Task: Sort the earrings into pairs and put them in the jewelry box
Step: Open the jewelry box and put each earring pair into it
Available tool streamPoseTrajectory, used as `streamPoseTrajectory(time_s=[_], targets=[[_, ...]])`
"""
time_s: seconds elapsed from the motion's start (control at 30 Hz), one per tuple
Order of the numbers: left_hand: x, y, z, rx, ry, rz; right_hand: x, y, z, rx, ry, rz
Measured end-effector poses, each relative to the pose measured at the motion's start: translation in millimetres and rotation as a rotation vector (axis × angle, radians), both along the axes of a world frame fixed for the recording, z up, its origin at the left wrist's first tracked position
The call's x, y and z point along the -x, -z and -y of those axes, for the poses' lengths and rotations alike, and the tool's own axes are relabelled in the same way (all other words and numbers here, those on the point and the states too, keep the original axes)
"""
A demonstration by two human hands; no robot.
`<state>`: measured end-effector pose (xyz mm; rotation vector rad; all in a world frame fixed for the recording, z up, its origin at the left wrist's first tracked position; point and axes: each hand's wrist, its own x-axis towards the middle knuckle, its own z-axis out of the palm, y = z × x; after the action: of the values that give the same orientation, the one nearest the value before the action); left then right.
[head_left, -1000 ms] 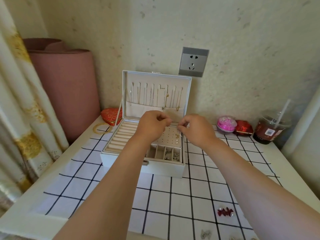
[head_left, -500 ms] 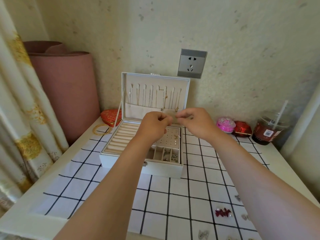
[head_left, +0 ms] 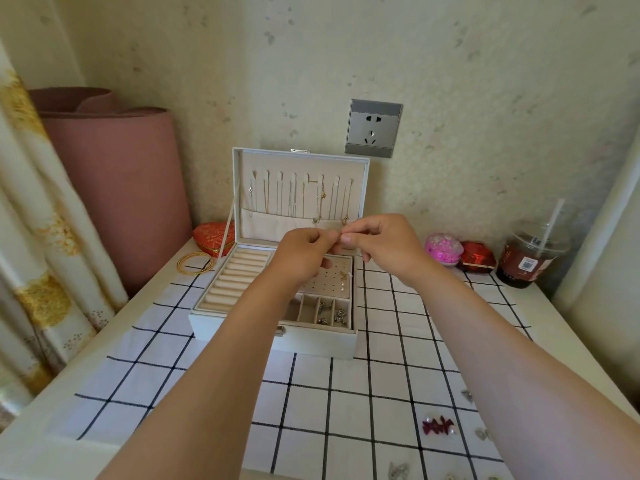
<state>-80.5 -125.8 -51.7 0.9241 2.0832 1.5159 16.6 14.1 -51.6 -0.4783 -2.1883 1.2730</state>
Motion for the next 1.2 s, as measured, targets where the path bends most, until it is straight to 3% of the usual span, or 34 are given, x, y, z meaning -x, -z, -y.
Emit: streamPoseTrajectory(time_s=[0.13, 0.43, 0.6, 0.87, 1.2], targets=[[6, 11, 0, 0.216, -0.008, -0.479, 3, 17, -5, -0.266, 0.098, 0.190], [9, 20, 0, 0.229, 0.097, -0.548, 5, 27, 2, -0.435, 0.129, 0.271], [9, 18, 5, 0.398, 0.051, -0.846, 6, 27, 4, -0.486, 0.132, 0.285], [5, 21, 6, 0.465, 0.098, -0.788, 5, 22, 2, -0.470, 0.067, 0.323], [5, 20, 8, 0.454, 0.103, -0.755, 6, 29, 9, -0.520, 0.158, 0.268]])
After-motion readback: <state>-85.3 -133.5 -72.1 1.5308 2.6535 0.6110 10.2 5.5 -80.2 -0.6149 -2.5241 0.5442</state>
